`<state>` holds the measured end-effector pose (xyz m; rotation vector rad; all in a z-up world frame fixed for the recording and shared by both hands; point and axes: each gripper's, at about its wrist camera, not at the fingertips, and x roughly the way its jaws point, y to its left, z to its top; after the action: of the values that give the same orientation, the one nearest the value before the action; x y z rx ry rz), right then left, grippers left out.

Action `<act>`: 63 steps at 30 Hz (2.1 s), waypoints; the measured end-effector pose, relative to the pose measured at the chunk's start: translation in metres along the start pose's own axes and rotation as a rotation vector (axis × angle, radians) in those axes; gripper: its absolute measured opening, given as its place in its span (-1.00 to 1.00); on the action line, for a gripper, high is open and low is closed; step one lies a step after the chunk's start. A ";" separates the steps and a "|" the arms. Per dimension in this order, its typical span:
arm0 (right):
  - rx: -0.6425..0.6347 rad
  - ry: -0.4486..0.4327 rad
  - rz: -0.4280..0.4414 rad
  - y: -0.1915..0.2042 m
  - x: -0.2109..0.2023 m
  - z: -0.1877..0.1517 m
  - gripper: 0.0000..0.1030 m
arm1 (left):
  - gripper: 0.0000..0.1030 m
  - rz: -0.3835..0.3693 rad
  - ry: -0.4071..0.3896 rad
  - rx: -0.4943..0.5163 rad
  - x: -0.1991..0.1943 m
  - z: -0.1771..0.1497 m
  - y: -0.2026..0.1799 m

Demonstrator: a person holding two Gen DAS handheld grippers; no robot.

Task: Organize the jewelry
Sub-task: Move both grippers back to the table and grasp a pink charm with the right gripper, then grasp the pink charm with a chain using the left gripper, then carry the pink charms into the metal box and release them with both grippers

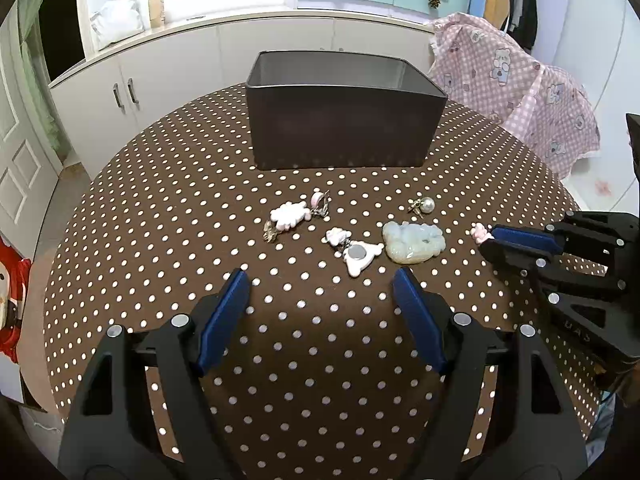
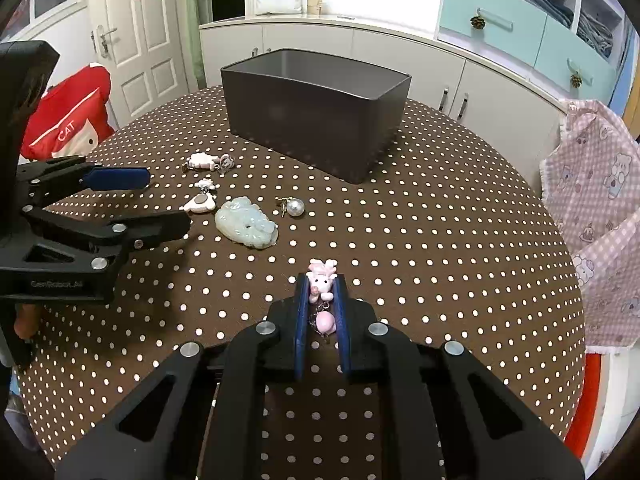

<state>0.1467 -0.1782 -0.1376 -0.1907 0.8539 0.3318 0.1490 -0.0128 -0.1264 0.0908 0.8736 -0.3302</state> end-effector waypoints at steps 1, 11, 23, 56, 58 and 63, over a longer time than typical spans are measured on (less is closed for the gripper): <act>0.007 0.000 0.004 -0.001 0.000 -0.001 -0.78 | 0.44 -0.001 0.001 0.001 0.001 0.001 -0.001; 0.041 0.002 0.034 -0.009 -0.002 -0.001 -0.78 | -0.10 -0.003 0.025 0.027 0.017 0.013 -0.013; 0.063 -0.012 0.059 -0.010 -0.005 -0.002 -0.78 | -0.59 -0.020 0.005 0.036 0.014 0.012 -0.008; 0.191 -0.284 0.160 -0.034 -0.056 0.072 -0.78 | -0.72 -0.231 -0.237 -0.061 -0.061 0.090 0.014; 0.198 -0.303 0.168 -0.035 -0.055 0.083 -0.78 | -0.72 -0.239 -0.251 -0.082 -0.062 0.104 0.015; 0.210 -0.322 0.181 -0.039 -0.047 0.106 -0.78 | -0.71 -0.253 -0.246 -0.101 -0.049 0.130 0.013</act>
<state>0.2073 -0.1929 -0.0323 0.1344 0.5825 0.4263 0.2200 -0.0157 -0.0056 -0.1526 0.6566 -0.5218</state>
